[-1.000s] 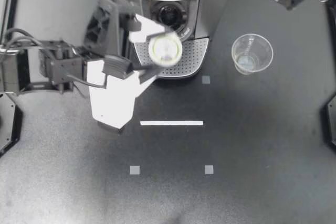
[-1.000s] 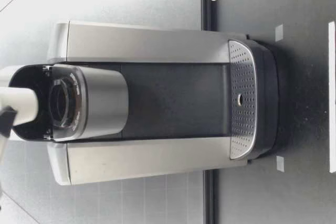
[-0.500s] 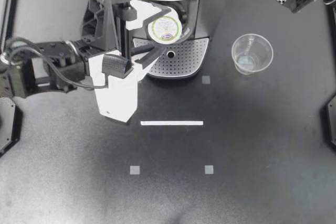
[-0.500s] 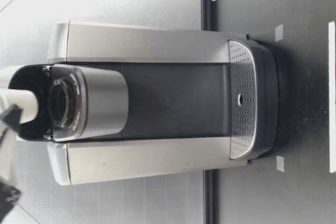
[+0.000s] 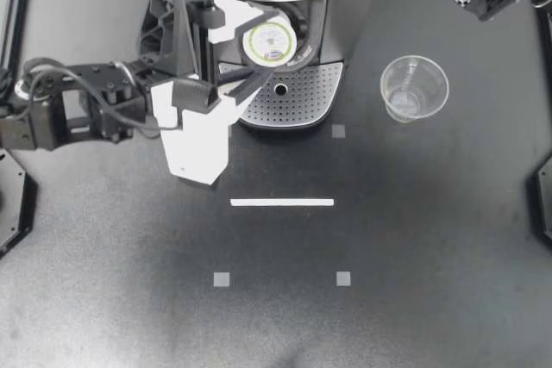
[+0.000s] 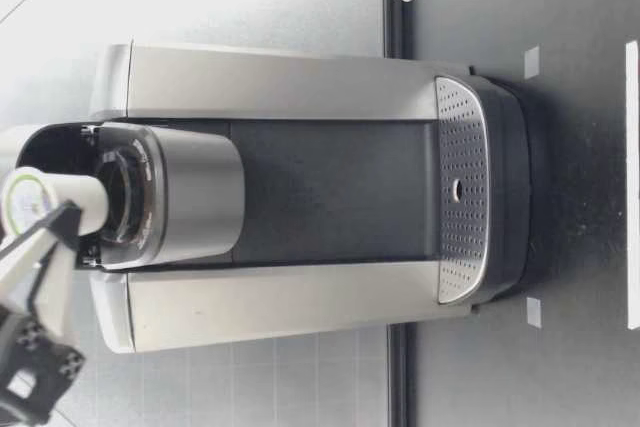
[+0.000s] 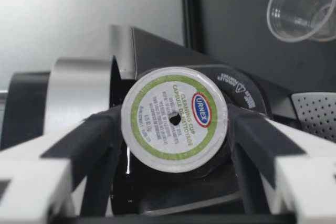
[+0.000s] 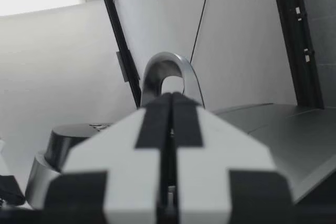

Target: Place the coffee capsule inside the capsule container, then place the cup onto the center of the cup tray, then push the 'Hot Water' and 'Travel Mug' buttons.

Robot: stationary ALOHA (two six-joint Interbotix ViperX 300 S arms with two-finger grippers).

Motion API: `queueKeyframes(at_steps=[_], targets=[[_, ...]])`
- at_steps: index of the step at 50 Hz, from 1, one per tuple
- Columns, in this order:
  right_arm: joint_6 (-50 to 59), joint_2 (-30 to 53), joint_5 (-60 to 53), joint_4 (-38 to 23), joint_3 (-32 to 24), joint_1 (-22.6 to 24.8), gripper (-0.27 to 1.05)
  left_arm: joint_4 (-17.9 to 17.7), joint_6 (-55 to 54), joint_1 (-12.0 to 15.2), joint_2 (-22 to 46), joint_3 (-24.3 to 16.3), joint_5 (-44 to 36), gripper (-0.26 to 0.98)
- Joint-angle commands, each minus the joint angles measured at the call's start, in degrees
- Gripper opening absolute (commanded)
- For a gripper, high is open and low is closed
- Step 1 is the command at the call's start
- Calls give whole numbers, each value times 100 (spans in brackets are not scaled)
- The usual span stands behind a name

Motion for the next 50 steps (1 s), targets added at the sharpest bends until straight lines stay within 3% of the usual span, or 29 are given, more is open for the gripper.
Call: queueKeyframes(at_steps=[1,15,28,50], targets=[[0,-44,-62,0,-62,-35,11,26,-18,62,-35,-62,-79,52],[-9,-18,-62,0,-62,-35,11,26,-35,79,97,-114,-105,55],[-9,-18,-62,0,-62,-35,11,26,-44,114,149,-149,-35,74],[0,53,-79,0,-62,-35,11,62,-70,114,-62,-123,-123,73]])
